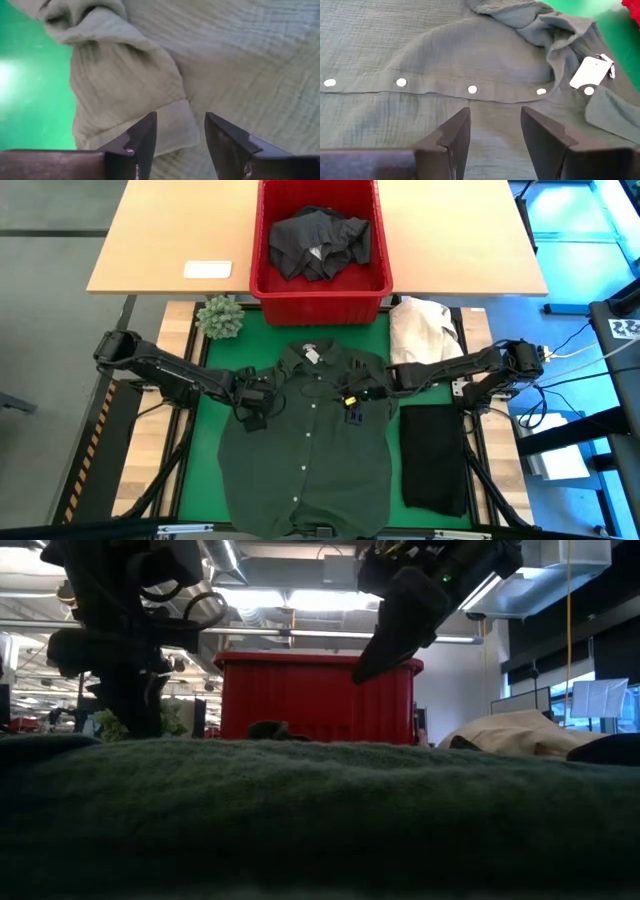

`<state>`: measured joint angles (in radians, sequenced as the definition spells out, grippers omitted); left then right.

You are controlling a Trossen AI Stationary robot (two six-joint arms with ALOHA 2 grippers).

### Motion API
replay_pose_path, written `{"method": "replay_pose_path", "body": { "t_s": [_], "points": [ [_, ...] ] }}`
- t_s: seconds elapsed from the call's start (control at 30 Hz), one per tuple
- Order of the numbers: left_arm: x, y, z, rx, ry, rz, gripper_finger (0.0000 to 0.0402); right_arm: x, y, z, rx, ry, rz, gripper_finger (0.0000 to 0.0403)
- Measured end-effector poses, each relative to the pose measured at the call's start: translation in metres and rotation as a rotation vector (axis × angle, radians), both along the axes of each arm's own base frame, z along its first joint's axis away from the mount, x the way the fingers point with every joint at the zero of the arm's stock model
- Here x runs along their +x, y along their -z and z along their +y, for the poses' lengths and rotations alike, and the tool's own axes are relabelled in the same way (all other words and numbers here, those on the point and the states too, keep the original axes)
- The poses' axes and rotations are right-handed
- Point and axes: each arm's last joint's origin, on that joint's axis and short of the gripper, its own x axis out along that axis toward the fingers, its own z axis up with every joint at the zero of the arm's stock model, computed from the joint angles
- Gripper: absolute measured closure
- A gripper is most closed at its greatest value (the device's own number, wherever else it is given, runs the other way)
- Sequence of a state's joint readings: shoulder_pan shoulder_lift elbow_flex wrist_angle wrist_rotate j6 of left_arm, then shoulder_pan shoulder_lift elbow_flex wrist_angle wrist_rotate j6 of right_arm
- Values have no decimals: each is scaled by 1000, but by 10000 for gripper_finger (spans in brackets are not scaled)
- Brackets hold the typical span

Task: Fold laundry
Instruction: Fold the green polo shirt

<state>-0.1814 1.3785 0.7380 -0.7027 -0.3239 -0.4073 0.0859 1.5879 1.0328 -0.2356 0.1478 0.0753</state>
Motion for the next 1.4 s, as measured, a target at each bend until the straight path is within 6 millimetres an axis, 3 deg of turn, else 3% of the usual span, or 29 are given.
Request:
{"method": "replay_pose_path", "body": {
  "t_s": [0.3, 0.5, 0.67, 0.83, 0.9, 1.2, 1.4],
  "points": [
    [4, 18, -1, 30, 48, 106, 175, 0, 0, -2, -30, 32, -3, 228],
    [6, 29, 5, 89, 51, 179, 169, 0, 0, -2, -30, 32, -2, 228],
    [6, 30, 7, 165, 83, 201, 231, 0, 0, -2, -30, 32, 2, 228],
    [5, 29, 12, 186, 54, 210, 356, -1, 1, -2, -31, 32, 5, 228],
    [5, 28, 15, 191, 13, 211, 387, -1, 1, -2, -30, 31, 5, 228],
    [6, -9, 34, 450, -147, 177, 396, -1, 1, -2, -30, 31, 6, 228],
    [-4, -13, 60, 524, -301, 215, 397, -1, 1, -2, -30, 31, 7, 228]
  ]
}}
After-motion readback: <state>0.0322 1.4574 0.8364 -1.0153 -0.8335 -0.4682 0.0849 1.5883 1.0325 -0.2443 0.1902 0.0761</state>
